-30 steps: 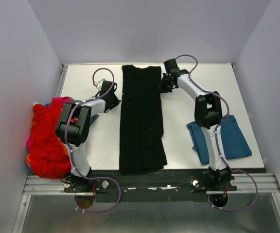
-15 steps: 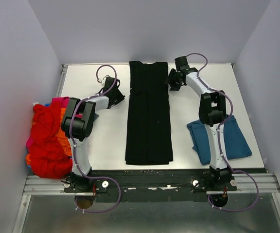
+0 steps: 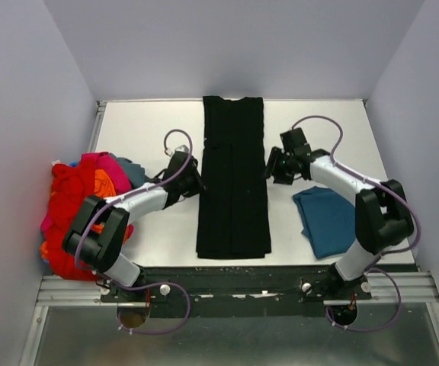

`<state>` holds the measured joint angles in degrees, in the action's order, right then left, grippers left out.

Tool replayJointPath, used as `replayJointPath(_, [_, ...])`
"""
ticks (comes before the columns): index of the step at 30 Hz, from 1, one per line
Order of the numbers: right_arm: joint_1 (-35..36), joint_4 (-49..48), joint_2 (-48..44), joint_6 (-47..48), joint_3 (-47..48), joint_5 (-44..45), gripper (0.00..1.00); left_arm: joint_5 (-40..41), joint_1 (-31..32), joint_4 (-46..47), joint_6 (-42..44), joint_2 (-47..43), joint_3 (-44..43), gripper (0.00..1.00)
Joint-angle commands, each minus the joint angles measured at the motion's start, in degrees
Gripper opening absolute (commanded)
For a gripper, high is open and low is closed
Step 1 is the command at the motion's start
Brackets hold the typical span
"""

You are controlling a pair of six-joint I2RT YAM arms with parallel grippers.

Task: Fold and stack the t-shirts
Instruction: Grab the bottom of the folded rectangular tshirt with both arms

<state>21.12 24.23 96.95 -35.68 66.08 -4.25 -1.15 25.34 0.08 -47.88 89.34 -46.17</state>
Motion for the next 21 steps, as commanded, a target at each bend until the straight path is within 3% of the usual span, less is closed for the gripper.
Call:
replayJointPath(1, [6.28, -1.64, -9.90, -4.12, -15.77, 3.80, 0.56, 4.04, 6.90, -7.45, -2.21, -9.51, 9.59, 0.33])
replayJointPath(5, [15.33, -0.76, -17.22, -9.83, -26.77, 3.81, 0.54, 4.40, 10.24, -9.30, -7.74, -19.18, 17.51, 0.32])
replayJointPath(10, [22.89, 1.52, -21.00, -15.73, -32.06, 2.49, 0.52, 7.47, 13.85, -18.78, -11.09, -27.98, 20.33, 0.32])
replayJointPath(14, [25.89, 3.98, -20.57, -18.19, -32.34, 2.23, 0.42, 5.55, 14.47, -21.34, -13.29, -31.76, 23.14, 0.32])
replayJointPath(21, [27.92, 10.22, -23.90, -19.95, -32.68, 3.37, 0.41, 2.82, 16.93, -25.21, -16.63, -34.84, 25.96, 0.33])
